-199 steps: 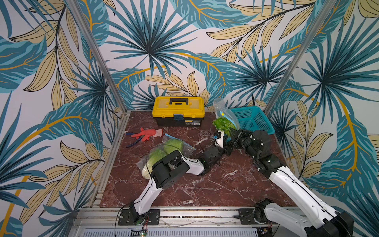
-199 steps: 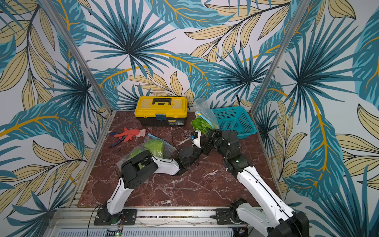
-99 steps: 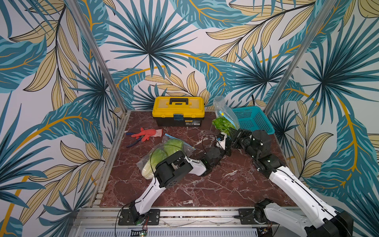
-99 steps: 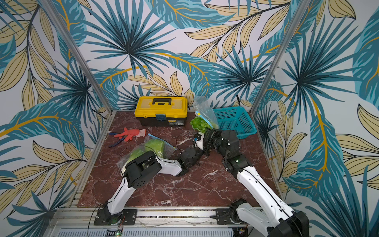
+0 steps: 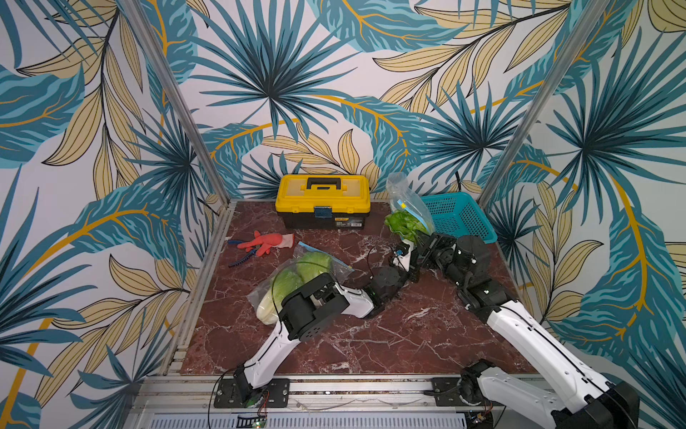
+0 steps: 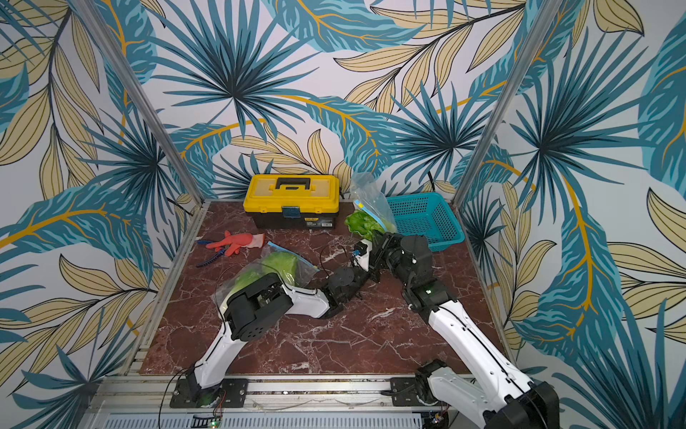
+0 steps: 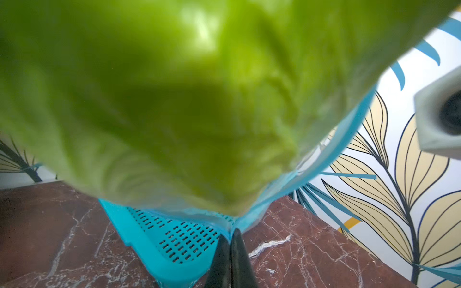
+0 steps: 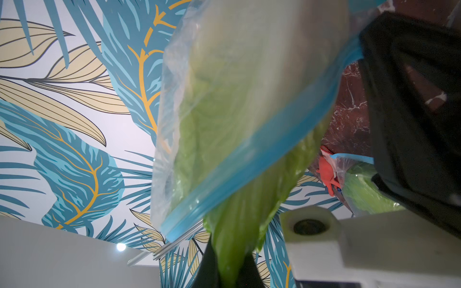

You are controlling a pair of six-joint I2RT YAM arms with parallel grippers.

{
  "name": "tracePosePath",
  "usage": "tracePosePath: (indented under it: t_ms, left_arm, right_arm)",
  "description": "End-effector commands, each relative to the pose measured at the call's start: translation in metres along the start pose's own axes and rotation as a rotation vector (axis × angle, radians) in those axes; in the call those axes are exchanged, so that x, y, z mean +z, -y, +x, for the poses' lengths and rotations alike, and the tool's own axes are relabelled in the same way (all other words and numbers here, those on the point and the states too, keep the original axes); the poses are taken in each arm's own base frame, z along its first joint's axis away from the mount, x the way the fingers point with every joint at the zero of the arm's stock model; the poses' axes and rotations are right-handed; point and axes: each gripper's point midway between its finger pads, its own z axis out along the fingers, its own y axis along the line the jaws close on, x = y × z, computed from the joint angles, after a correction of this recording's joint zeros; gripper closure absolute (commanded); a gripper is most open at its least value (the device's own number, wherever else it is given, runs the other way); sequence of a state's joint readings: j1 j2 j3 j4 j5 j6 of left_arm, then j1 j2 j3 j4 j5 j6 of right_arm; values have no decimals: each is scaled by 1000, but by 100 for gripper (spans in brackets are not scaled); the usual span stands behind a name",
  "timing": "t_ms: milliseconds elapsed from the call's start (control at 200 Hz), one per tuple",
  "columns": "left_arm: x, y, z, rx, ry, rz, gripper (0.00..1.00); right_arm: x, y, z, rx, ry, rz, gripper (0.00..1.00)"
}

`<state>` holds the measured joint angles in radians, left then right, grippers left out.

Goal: Put the chinese cabbages into a zipper bag and zip it
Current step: Place the Chinese cabbage in the zipper food storage bag.

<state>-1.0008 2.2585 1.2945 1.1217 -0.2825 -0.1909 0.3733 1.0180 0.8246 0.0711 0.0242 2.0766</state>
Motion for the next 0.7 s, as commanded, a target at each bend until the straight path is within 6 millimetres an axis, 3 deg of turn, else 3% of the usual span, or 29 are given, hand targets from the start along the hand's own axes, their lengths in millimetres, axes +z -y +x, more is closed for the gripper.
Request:
tracePosePath:
  t_ms: [0,115,235,441,491,536,696]
  left_arm:
    - [-16,9,-47,41,73,23,100]
    - [-55,-9,-57,98,36,-32,100]
    - [-94,-26,-77,157,1,-82,100]
    - [-129,-45,-90,254,-106,-124,100]
    - [-132,-46,-91,277,-145,-101,100]
    - [-135,-46,-96,302,-180,-93,100]
    - [-142,-45,-129,351,-273,-34,100]
  right_arm:
    - [-3,-6,-5,98,16,-59,79]
    - [1,-11,-7,39,0,-52,62]
    - [7,-11,-3,-50,-68,-3,53]
    - [8,43,-14,-232,-166,253,44]
    - [4,47,-14,-274,-186,272,42]
    - [1,41,-10,-315,-217,270,41]
    - [-13,-12,17,-603,-332,256,38]
